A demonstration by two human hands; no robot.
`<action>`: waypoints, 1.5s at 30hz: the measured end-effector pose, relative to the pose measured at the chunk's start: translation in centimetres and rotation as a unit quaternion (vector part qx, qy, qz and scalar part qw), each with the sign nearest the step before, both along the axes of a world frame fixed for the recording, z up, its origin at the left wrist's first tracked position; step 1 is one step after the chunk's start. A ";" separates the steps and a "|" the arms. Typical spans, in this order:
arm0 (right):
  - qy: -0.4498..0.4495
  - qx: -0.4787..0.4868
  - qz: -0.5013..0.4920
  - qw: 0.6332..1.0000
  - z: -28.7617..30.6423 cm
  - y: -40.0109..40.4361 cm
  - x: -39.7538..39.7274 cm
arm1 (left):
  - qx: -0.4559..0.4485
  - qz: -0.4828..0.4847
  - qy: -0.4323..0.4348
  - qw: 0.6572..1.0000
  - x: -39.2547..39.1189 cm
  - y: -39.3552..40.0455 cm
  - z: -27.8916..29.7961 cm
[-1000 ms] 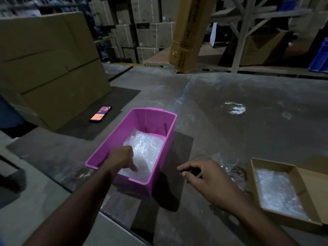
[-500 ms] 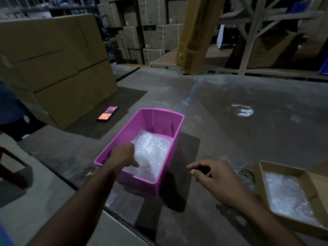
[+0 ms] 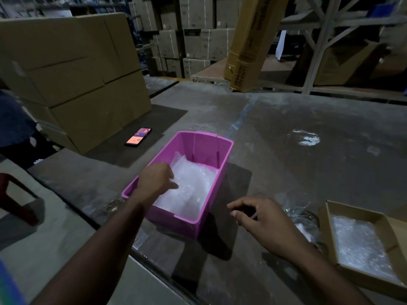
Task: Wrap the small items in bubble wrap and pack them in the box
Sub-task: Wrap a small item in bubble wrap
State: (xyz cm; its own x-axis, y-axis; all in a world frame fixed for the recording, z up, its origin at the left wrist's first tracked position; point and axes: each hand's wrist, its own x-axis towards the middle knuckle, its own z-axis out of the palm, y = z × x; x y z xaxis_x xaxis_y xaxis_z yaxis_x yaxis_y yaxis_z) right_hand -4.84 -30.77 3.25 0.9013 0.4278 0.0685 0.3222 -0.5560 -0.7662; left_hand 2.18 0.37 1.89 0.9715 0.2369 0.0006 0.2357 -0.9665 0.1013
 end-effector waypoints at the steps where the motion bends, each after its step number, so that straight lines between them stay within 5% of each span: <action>1: 0.000 0.001 0.000 1.000 0.0 0.1 0.1 | -0.003 -0.002 -0.014 1.000 -0.1 -0.1 0.3; 8: -0.013 0.019 -0.009 1.000 0.4 0.4 0.4 | -0.030 -0.021 -0.140 0.990 -0.7 -1.5 2.7; 12: -0.036 0.035 -0.023 0.998 0.1 0.4 0.9 | -0.224 -0.085 -0.177 0.955 -1.6 -3.7 4.8; 16: -0.029 0.056 -0.053 0.997 -0.1 0.3 1.6 | -0.548 -0.160 -0.093 0.816 -3.0 -6.6 7.0; 20: 0.056 0.185 -0.094 0.977 0.0 0.3 2.2 | -0.659 -0.192 -0.095 0.721 -3.0 -9.2 7.5; 26: 0.148 0.426 -0.140 0.881 0.5 -1.2 2.5 | -0.815 -0.156 -0.036 0.557 -3.4 -12.8 6.9; 27: 0.142 0.436 -0.143 0.877 0.7 -1.7 2.4 | -0.820 -0.153 -0.027 0.550 -3.2 -13.3 6.4; 31: 0.096 0.437 -0.172 0.878 1.3 -3.6 2.2 | -0.767 -0.128 -0.041 0.627 -3.0 -15.2 5.3; 34: 0.051 0.414 -0.222 0.881 1.2 -5.4 1.8 | -0.746 -0.129 -0.047 0.651 -2.8 -15.8 4.5; 40: 0.034 0.429 -0.294 0.854 1.5 -8.2 0.7 | -0.753 -0.157 -0.022 0.638 -2.1 -17.3 3.4; 43: 0.079 0.440 -0.265 0.854 1.9 -8.7 0.1 | -0.768 -0.173 0.000 0.616 -2.2 -18.8 3.3; 45: 0.118 0.437 -0.231 0.862 1.8 -8.9 -0.2 | -0.756 -0.170 -0.033 0.632 -2.3 -19.8 3.2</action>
State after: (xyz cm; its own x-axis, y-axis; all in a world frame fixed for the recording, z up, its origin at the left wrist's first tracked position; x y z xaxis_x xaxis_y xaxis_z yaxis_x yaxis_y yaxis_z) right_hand -5.07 -39.67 5.08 0.9945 -0.1014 -0.0252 -0.0003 0.2385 -0.9711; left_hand -0.13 -19.48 5.13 0.9763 -0.2064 0.0658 -0.0120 0.2518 0.9677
